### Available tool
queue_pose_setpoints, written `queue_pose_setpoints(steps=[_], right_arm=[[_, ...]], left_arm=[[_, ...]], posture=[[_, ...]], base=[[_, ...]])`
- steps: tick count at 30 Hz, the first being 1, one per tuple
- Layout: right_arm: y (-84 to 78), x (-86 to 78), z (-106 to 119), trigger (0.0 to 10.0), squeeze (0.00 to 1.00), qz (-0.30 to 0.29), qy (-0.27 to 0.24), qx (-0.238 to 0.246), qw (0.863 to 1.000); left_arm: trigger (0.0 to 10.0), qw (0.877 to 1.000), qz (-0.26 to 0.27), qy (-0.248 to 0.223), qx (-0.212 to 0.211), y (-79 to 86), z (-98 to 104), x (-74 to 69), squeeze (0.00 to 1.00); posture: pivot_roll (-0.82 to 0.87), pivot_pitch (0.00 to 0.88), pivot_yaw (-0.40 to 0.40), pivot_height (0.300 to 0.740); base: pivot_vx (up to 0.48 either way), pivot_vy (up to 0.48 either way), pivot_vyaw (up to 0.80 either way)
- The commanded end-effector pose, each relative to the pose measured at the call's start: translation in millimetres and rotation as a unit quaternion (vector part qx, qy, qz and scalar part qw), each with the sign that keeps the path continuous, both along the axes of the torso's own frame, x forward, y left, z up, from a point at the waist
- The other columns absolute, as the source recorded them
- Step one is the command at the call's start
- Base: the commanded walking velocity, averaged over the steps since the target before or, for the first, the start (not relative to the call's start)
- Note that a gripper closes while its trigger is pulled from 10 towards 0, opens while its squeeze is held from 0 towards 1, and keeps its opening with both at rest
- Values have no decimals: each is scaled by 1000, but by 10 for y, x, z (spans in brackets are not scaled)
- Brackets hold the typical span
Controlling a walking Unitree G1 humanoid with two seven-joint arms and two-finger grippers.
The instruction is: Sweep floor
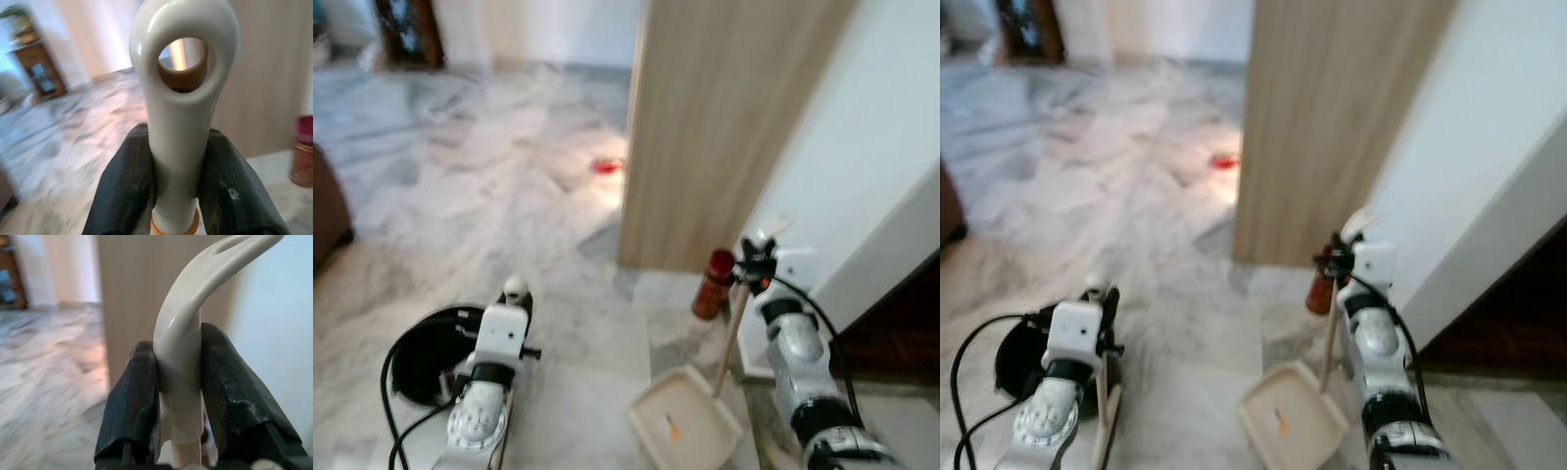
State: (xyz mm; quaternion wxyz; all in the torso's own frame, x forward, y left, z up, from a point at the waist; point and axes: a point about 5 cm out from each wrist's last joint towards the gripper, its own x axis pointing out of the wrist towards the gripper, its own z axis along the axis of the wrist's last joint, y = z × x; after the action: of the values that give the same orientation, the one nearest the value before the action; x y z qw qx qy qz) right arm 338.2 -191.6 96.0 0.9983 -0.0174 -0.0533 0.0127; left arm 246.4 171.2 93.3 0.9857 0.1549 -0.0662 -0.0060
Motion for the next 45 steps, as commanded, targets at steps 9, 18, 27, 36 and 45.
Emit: queue_pose_setpoints(steps=[9, 18, 27, 36, 45], right_arm=[[-179, -28, 19, 10000, 0, -29, -5, 2, 1000], [-153, -40, 1, 10000, 0, -27, -4, 3, 1000], [-136, -60, -15, 10000, 0, -28, -6, 5, 1000], [-141, -89, 15, 10000, 0, -41, -22, 5, 999], [-122, -147, 31, 10000, 0, -52, -38, 9, 998]], left_arm=[[10000, 999, -19, -31, 7, -90, 129, 42, 0], [10000, 999, -29, -25, 9, -106, 114, 52, 0], [10000, 999, -34, -28, 12, -74, 137, 104, 0], [10000, 999, -32, -29, -5, -75, 143, 156, 0], [10000, 999, -40, -29, -15, -52, 179, 218, 0]], posture=[[116, 22, -27, 740], [111, 23, -25, 740], [107, 20, -17, 740], [87, 8, 9, 740], [67, 0, 46, 740]], base=[[0, 0, -800], [0, 0, -800], [0, 0, -800], [0, 0, -800], [0, 0, -800]])
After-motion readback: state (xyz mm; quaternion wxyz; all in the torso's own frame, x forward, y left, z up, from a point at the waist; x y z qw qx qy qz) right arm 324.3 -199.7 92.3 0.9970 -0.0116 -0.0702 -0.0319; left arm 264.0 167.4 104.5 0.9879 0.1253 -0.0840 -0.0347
